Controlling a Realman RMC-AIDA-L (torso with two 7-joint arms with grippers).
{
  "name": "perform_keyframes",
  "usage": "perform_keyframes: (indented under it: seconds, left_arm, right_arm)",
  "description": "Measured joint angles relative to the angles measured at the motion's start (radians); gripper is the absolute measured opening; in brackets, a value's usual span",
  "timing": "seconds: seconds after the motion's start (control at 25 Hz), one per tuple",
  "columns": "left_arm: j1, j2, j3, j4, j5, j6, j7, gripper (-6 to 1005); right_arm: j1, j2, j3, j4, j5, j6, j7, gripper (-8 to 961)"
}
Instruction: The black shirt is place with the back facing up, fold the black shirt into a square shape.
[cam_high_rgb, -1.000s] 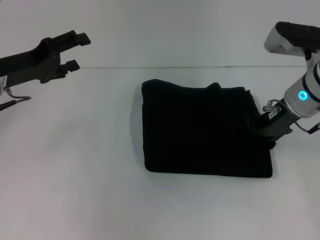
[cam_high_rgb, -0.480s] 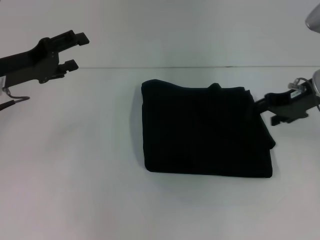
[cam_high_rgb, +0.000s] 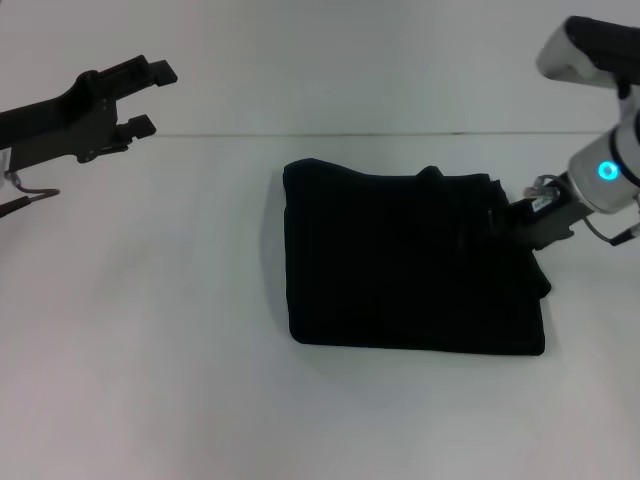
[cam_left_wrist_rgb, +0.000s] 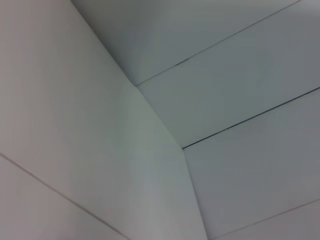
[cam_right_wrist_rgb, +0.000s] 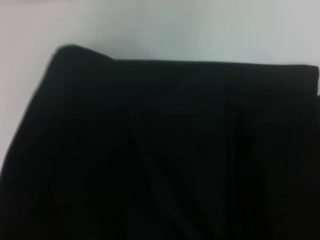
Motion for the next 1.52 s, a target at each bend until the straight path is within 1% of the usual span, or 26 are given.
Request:
perform_keyframes:
  seconds: [0.28,0.44,0.56,0.6,0.72,0.8,0.96,1.16,1.36,1.52]
  left_arm:
    - [0.002,0.0,0.0,0.0,-0.001,0.0,0.001,932]
    - [0.003,0.002,-0.001,-0.017,-0.012,-0.002,0.006,932]
    - [-0.001,0.004,-0.001,-0.026,-0.014,-0.001,0.01,933]
    - [-0.002,0.004,-0.001,-0.027,-0.015,0.0,0.01,933]
    - [-0.003,0.005,-0.001,-0.028,-0.021,0.002,0.01,933]
    - [-0.002,0.005,-0.001,-0.028,-0.025,0.006,0.011,933]
    - [0.002,0.005,-0.002,-0.028,-0.026,0.007,0.011,933]
    - [0.002,0.005,0.002,-0.027,-0.036,0.005,0.012,933]
    - [0.002,0.005,0.0,-0.028,-0.036,0.003,0.011,933]
    - [0.002,0.006,-0.003,-0.028,-0.037,0.005,0.012,933]
  right_arm:
    - [0.027,0.018,-0.04,0.0,-0.013,0.002,-0.045,766]
    - [0.035,0.028,-0.114,0.008,-0.02,0.003,-0.047,765]
    - [0.04,0.034,-0.145,0.007,-0.07,0.024,0.014,765]
    - [0.042,0.035,-0.146,0.007,-0.124,0.052,0.082,765]
    - [0.041,0.034,-0.136,0.002,-0.153,0.078,0.131,765]
    - [0.034,0.028,-0.113,-0.001,-0.148,0.094,0.138,765]
    - [0.027,0.022,-0.071,-0.001,-0.117,0.091,0.103,764]
    - [0.021,0.024,-0.063,0.005,-0.082,0.084,0.075,764]
    - [-0.001,0.026,-0.059,0.014,0.036,0.089,0.015,761]
    - [-0.015,0.027,-0.058,0.022,0.06,0.115,0.01,762]
